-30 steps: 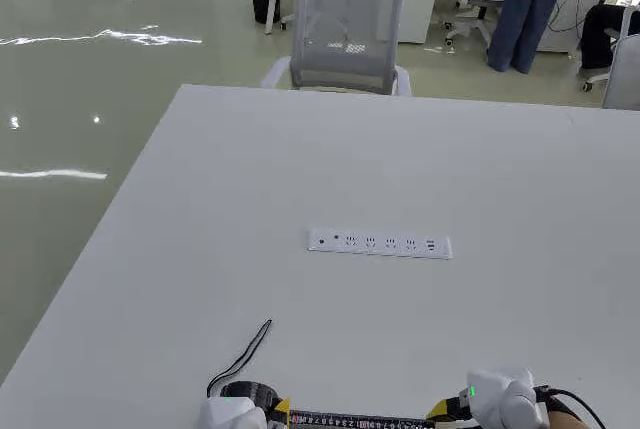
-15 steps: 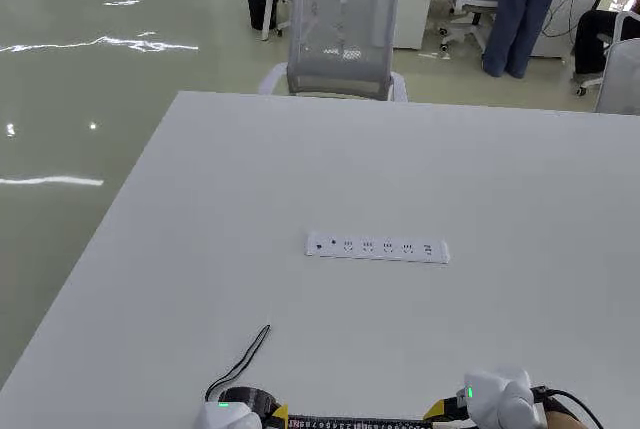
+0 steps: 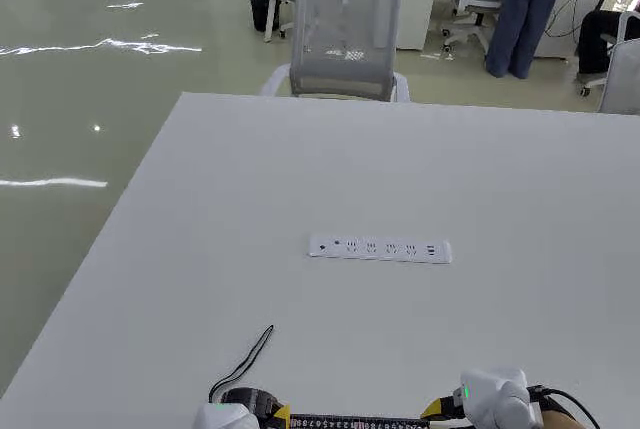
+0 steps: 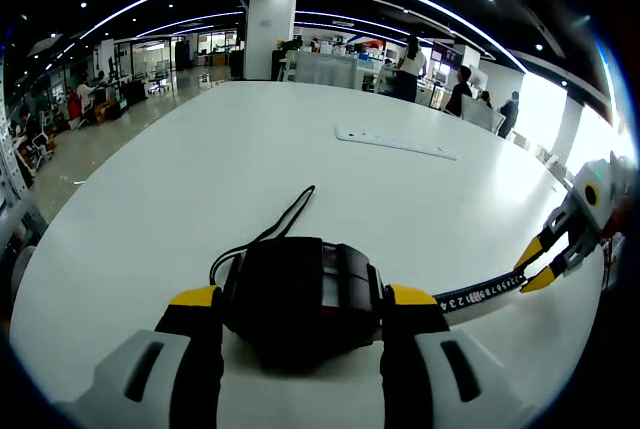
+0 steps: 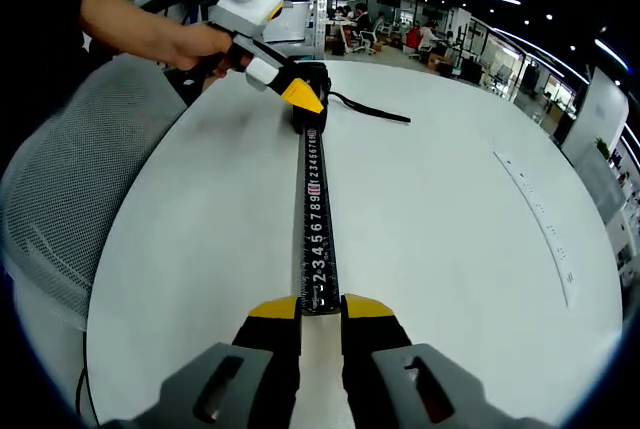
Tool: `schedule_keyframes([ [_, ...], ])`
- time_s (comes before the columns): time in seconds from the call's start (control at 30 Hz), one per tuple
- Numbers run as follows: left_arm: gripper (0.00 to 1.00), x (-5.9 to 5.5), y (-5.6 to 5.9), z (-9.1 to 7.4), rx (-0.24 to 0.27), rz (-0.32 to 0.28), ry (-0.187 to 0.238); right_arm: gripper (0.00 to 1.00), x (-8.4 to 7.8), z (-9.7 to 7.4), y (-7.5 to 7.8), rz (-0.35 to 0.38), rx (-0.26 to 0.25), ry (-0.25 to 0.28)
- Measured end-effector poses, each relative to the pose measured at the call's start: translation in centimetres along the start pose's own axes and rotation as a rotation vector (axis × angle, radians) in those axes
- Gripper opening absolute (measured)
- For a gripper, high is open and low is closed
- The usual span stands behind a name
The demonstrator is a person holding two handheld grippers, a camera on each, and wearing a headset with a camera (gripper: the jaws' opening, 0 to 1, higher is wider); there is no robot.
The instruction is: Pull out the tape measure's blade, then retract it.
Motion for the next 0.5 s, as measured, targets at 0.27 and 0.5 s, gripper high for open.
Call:
schedule_keyframes([
  [0.27,0.61,0.22,-0.11,-0.16,-0.004,-0.002,0.001,0.13,0.24,0.34,-0.01,-0.004,0.003,0.000],
  [0.5,0.61,0.04,-0.33,0.00,-0.006,-0.009,0.003,0.13,0.51,0.73,0.00,-0.009,0.005,0.001],
])
Point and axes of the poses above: the centre of the closed fingertips' face, and the gripper's own axes: z roughly forward along the fingers, y roughly to its right, x roughly out of its top, the point moved 9 cm from there along -z, roughly backward along the fingers, and after that the axes turned 14 degrees about y, right-handed, at the moved point
